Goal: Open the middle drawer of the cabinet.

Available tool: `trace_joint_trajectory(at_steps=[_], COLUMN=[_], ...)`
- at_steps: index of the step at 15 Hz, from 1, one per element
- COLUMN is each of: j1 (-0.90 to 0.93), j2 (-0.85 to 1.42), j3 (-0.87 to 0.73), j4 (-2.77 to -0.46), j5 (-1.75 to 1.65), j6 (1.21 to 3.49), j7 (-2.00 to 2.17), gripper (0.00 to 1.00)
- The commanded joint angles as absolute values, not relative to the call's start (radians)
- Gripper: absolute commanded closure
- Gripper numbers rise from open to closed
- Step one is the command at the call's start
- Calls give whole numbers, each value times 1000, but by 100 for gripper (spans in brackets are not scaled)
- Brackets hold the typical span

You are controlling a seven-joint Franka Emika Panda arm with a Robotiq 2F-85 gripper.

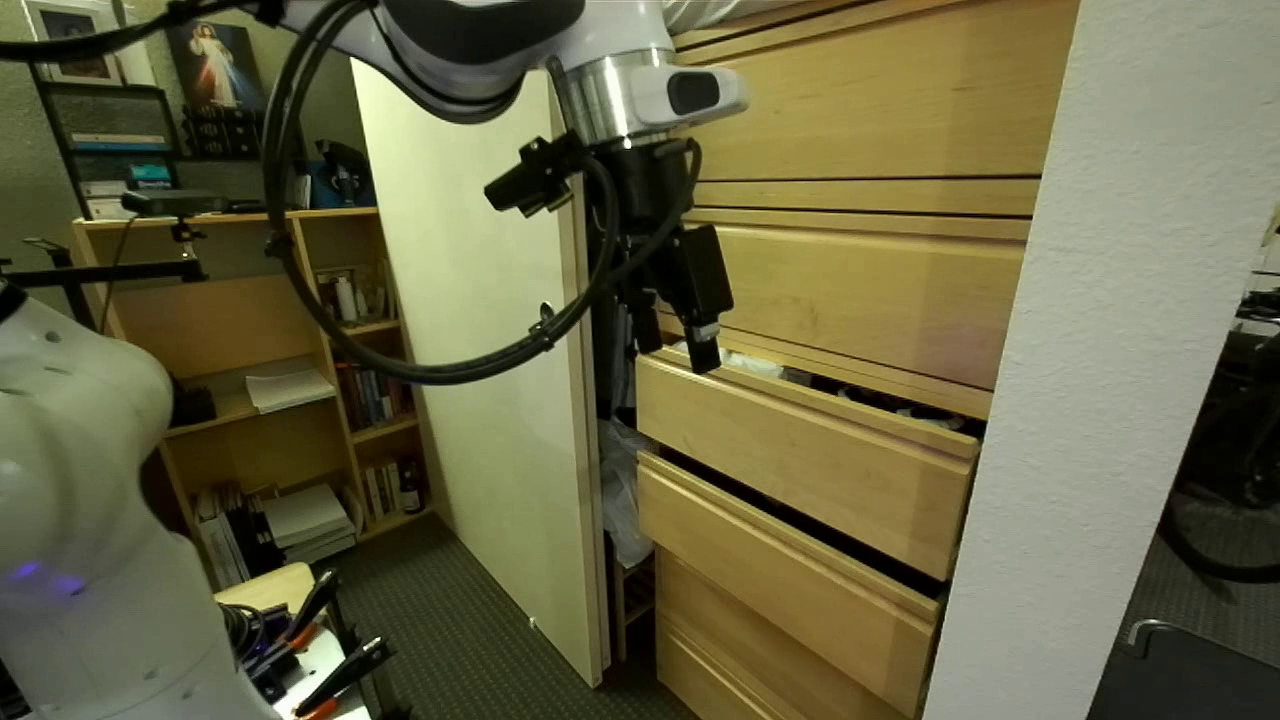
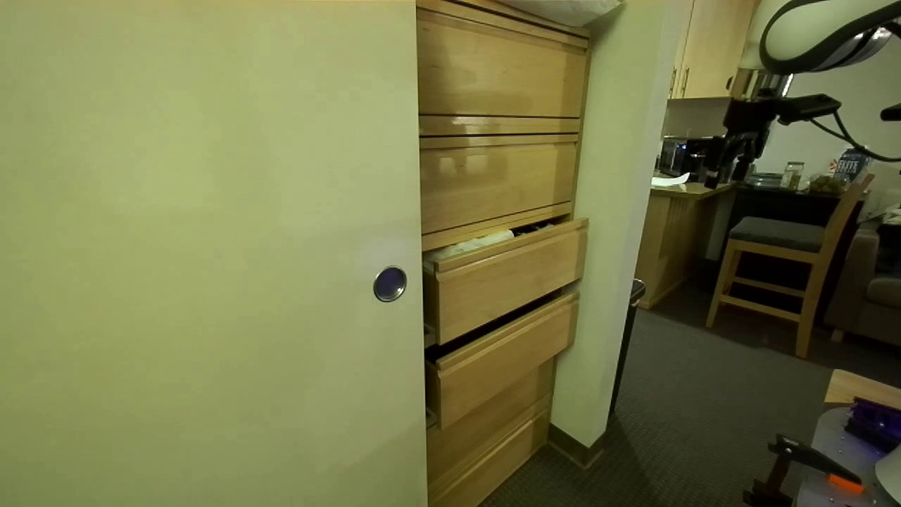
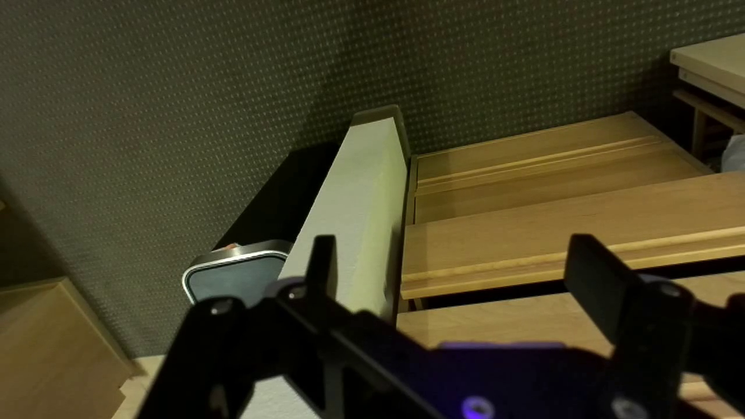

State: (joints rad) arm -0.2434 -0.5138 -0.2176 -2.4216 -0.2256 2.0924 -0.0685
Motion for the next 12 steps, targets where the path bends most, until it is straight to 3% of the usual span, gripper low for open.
trace_joint_trajectory(at_steps=[1,12], j1=[-246,-91], j2=[-513,-521], j3=[-215,-111], j4=[-2419,-2445], j5=[-223,-162], j6=[2090,2132], j7=[-70,-93], gripper=[0,0])
